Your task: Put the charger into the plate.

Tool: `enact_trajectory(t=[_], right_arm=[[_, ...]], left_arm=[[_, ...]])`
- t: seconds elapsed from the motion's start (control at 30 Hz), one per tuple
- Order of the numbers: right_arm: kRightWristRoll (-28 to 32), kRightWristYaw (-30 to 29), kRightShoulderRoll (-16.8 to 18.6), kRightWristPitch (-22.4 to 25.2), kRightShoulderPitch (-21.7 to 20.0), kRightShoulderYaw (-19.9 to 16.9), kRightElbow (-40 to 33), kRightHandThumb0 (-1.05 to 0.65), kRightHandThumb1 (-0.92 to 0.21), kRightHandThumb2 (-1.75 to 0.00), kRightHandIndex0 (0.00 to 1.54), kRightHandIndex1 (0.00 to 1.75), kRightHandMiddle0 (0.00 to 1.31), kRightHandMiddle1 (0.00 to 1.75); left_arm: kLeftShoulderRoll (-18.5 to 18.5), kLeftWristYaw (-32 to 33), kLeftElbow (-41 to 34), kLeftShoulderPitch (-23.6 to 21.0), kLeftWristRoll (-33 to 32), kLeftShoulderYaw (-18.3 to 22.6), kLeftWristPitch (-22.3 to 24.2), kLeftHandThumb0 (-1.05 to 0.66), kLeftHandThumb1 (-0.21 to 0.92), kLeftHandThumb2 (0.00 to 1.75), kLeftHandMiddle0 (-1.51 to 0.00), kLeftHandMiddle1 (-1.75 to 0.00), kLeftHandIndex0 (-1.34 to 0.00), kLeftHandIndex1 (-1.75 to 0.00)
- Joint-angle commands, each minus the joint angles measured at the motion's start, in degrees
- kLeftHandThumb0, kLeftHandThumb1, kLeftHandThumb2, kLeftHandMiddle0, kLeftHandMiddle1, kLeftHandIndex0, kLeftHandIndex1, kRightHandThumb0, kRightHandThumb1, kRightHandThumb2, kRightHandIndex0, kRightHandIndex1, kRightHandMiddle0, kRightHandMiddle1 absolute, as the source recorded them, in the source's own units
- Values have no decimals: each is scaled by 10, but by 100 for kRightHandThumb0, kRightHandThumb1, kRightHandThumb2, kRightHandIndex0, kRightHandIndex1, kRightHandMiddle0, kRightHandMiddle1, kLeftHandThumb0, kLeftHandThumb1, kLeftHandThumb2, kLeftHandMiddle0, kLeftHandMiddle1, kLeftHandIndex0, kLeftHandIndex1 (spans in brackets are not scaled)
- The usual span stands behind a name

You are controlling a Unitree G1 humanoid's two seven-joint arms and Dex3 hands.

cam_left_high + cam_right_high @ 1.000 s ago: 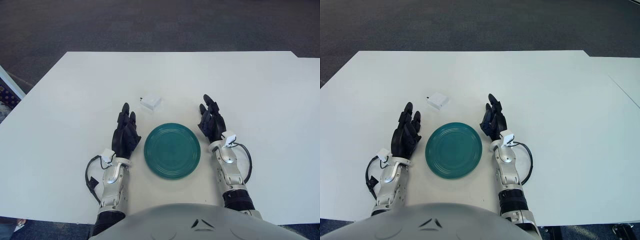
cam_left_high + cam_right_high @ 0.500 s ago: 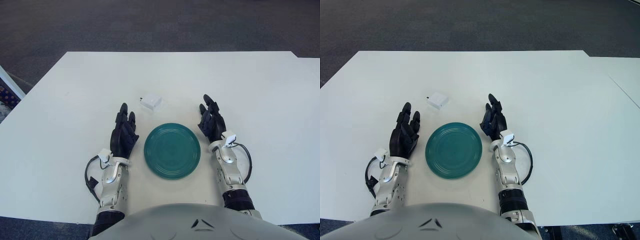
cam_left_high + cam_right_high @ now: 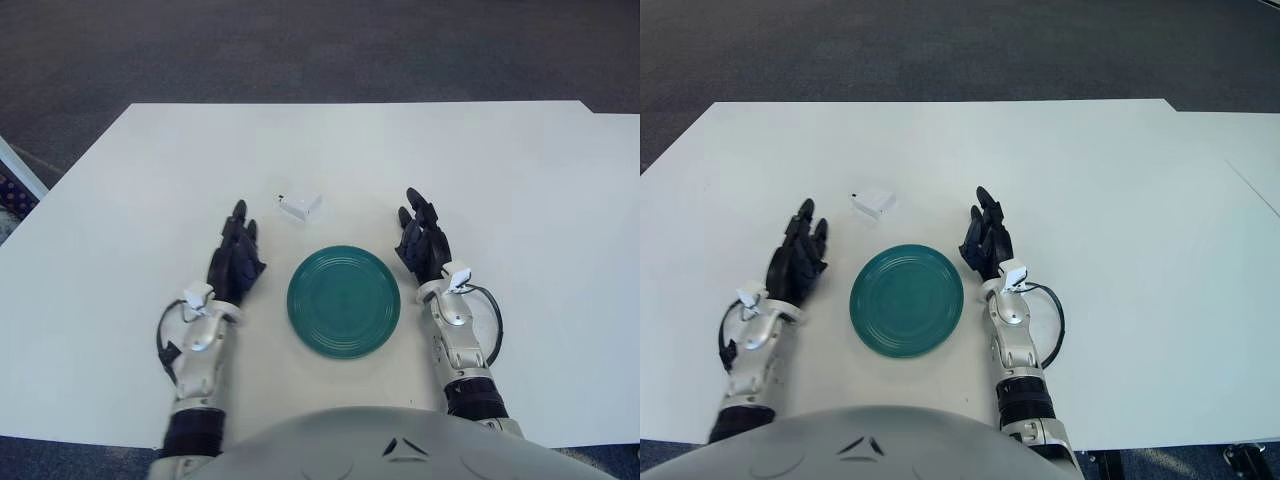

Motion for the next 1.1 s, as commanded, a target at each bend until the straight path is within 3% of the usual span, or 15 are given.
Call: enact_trajectory(t=[0.0,0.03,0.1,0.2,0.3,0.43,0.6,0.83,1.07], right_arm=[[-6,-16,3,38,27,-6,28,-97,-92,-91,17,1,0,39],[-4,-14,2,41,27,-5,26,-96,-92,-90,17,1,0,39],[-3,-11,0,44,27,-4,23,-95,-92,-90,17,1,0,39],[14,6,-5,57,26,-10,23,-94,-92,-90,16,0,0,37],[30,19,-7,63,23,-17,30,-94,-92,-89,15,0,0,34],[30,13,-1,54,18,-20,45,-94,-92,-88,13,0,0,30],[22,2,5,45,16,-23,54,-95,-92,-87,12,0,0,28],[10,-6,4,42,18,-20,56,-95,-92,-86,12,0,0,29],[24,7,0,45,19,-25,62,-94,-92,-87,13,1,0,30]], left_arm=[[210,1,22,-121,142,54,-46,-105,92,100,0,0,-1,0],[242,11,18,-133,187,52,-61,-105,92,100,0,0,-1,-1],[268,26,10,-139,231,47,-74,-105,92,99,0,0,-2,-1],[313,38,-46,-153,303,48,-63,-105,92,91,0,0,-4,-2],[358,48,-35,-205,351,33,-52,-105,92,80,0,0,-5,-3],[393,24,4,-323,393,-14,-40,-105,92,66,0,0,-7,-4],[400,28,63,-390,433,-66,-83,-105,92,59,0,0,-7,-5],[399,33,209,-485,482,-164,-197,-105,92,58,0,0,-6,-5],[403,76,275,-524,551,-233,-271,-105,92,60,0,0,-8,-6]])
